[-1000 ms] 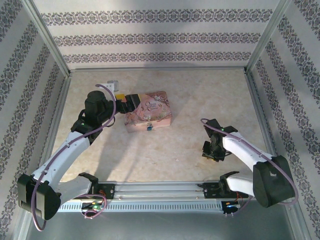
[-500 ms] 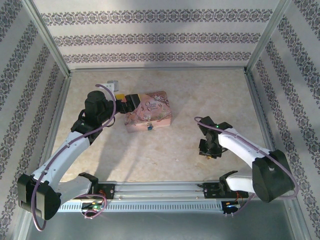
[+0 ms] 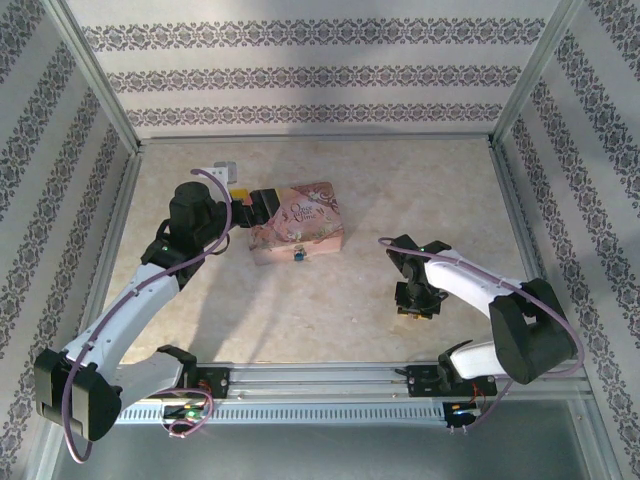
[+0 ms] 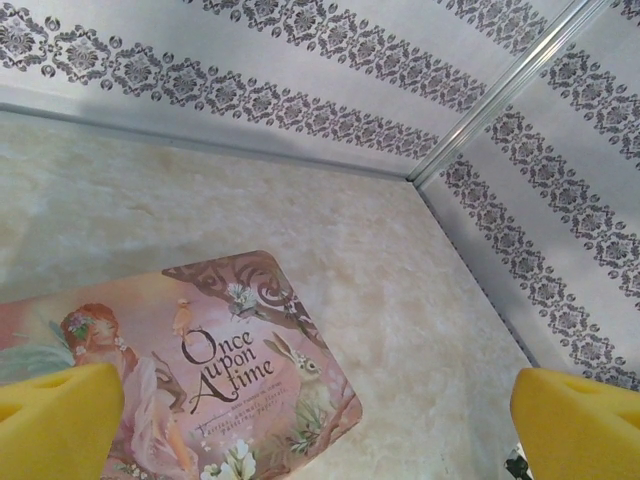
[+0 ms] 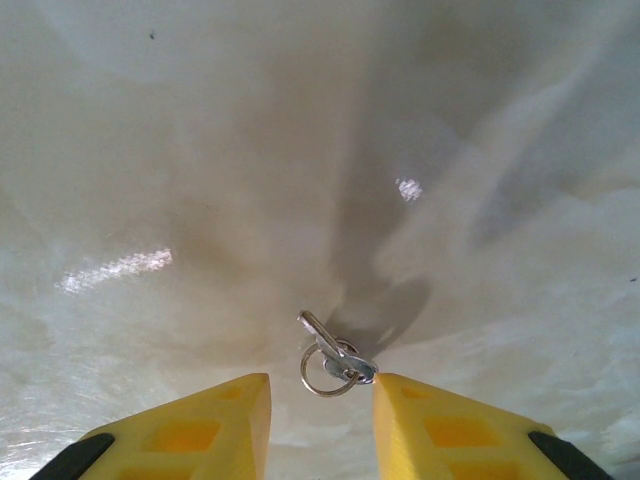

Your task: Unlock a padlock with a key

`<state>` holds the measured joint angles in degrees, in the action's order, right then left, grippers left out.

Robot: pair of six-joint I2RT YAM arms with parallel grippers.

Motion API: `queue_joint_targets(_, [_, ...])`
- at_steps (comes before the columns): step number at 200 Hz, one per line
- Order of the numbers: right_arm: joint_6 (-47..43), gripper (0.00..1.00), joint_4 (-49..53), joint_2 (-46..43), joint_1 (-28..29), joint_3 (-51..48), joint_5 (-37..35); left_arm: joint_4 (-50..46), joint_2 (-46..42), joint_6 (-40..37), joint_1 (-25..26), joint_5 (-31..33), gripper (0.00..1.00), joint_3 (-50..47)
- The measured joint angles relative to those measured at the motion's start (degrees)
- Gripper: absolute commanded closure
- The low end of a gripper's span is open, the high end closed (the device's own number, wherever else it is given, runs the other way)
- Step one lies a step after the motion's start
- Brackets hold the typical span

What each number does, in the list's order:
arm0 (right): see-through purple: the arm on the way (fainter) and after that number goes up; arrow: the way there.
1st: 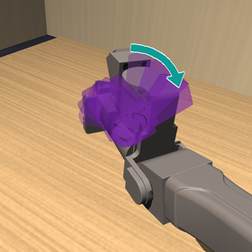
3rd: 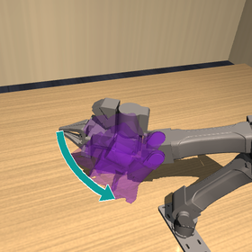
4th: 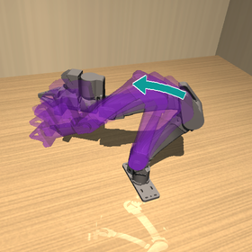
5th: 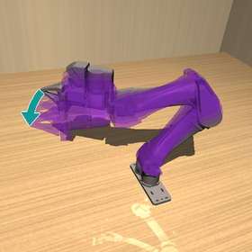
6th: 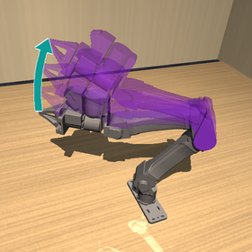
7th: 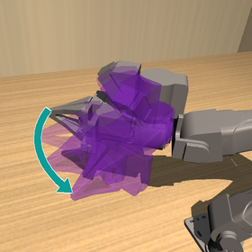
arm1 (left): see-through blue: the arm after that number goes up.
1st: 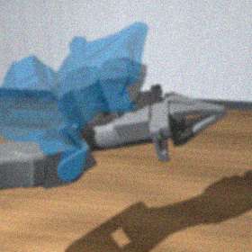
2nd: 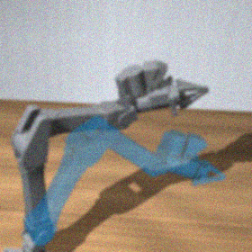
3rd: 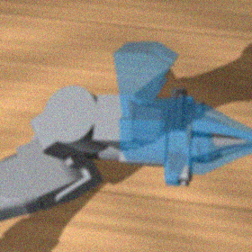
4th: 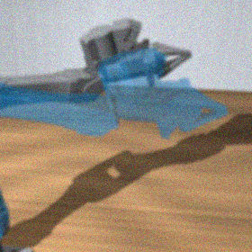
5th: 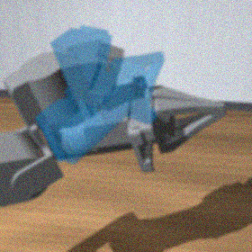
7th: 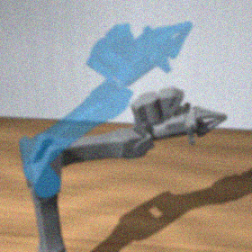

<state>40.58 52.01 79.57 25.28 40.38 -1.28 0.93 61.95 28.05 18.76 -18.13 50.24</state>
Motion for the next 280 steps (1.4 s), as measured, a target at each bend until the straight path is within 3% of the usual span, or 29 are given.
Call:
queue_joint_targets(153, [-2.0,0.72,-0.8,4.3,-0.1,1.4,0.9,-0.6,0.0,-0.9,0.0,0.7,0.01,0.0])
queue_joint_targets(190, [-3.1,0.77,-0.6,4.5,-1.6,1.5,1.2,-1.1,-0.4,-0.9,0.0,0.9,0.01,0.0])
queue_joint_targets(257, [-4.4,0.99,-0.7,4.4,-1.9,1.9,1.3,-1.8,-0.6,-1.0,0.0,1.4,0.01,0.0])
queue_joint_targets(280, [-4.9,1.00,-0.7,3.0,-1.9,2.0,1.2,-2.1,-0.9,-1.1,0.0,2.2,0.01,0.0])
